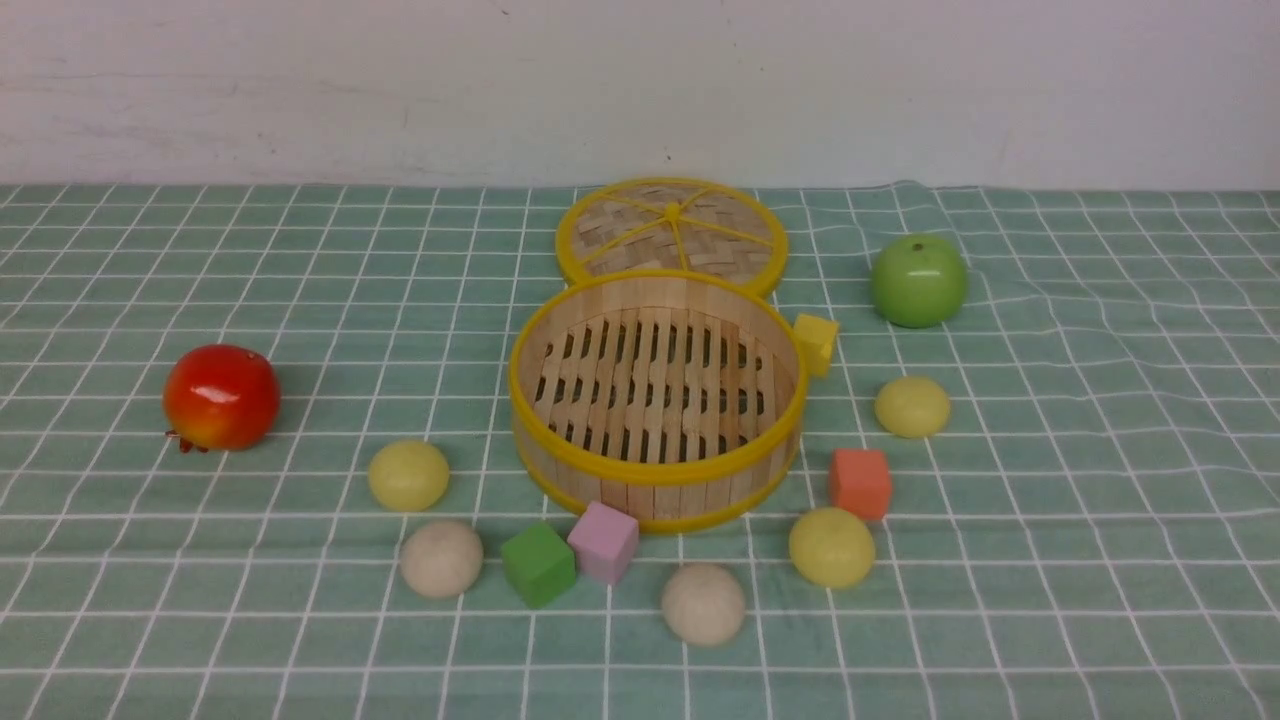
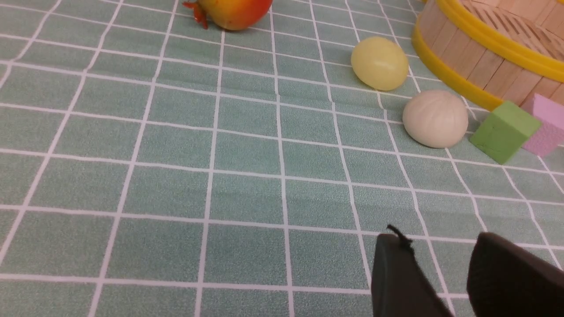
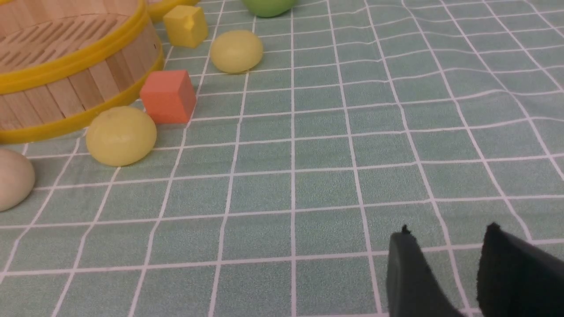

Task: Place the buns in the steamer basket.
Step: Use the left arm to grab a steamed stuffed bun

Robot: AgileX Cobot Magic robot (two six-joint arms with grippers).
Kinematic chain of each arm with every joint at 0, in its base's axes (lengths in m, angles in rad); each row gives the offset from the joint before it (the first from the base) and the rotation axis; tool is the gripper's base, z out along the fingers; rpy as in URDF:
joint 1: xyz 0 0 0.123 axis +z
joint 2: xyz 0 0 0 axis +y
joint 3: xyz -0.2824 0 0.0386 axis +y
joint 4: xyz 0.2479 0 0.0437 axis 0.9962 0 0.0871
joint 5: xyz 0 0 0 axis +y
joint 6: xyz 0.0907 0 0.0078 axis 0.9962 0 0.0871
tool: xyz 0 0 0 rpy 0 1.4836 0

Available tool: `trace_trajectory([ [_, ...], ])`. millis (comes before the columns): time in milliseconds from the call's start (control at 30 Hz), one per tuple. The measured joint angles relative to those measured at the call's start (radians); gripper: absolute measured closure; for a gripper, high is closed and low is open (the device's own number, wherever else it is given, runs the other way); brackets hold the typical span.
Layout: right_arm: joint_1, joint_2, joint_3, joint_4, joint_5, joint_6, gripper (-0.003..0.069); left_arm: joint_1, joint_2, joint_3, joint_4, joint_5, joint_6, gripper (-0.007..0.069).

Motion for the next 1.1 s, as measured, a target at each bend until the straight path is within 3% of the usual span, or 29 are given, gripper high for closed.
trace_trajectory([
  [200,0.000,0.000,0.000,0.000,0.000,0.000,0.0419,0.000,0.000,0.000,-0.020,-0.028,-0.010,0.0386],
  [300,0.000,0.000,0.000,0.000,0.000,0.000,0.0419,0.000,0.000,0.000,-0.213,-0.133,-0.110,0.0386],
  [333,0.000,0.000,0.000,0.000,0.000,0.000,0.0419,0.000,0.000,0.000,-0.213,-0.133,-0.117,0.0386],
  [400,0.000,0.000,0.000,0.000,0.000,0.000,0.0419,0.000,0.000,0.000,-0.409,-0.210,-0.199,0.0386],
  [600,0.000,0.000,0.000,0.000,0.000,0.000,0.0419,0.000,0.000,-0.001,-0.606,-0.321,-0.233,0.0398],
  [767,0.000,0.000,0.000,0.000,0.000,0.000,0.0419,0.000,0.001,-0.111,-0.644,-0.191,-0.167,0.0512],
  [867,0.000,0.000,0.000,0.000,0.000,0.000,0.0419,0.000,0.107,-0.314,-0.622,-0.010,-0.025,0.0638],
  [900,0.000,0.000,0.000,0.000,0.000,0.000,0.0419,0.000,0.118,-0.325,-0.622,-0.010,-0.025,0.0638],
  [1000,0.000,0.000,0.000,0.000,0.000,0.000,0.0419,0.000,0.314,-0.483,-0.528,0.183,0.041,0.0638],
  [1100,0.000,0.000,0.000,0.000,0.000,0.000,0.0419,0.000,0.642,-0.675,-0.360,0.423,0.058,0.0638],
])
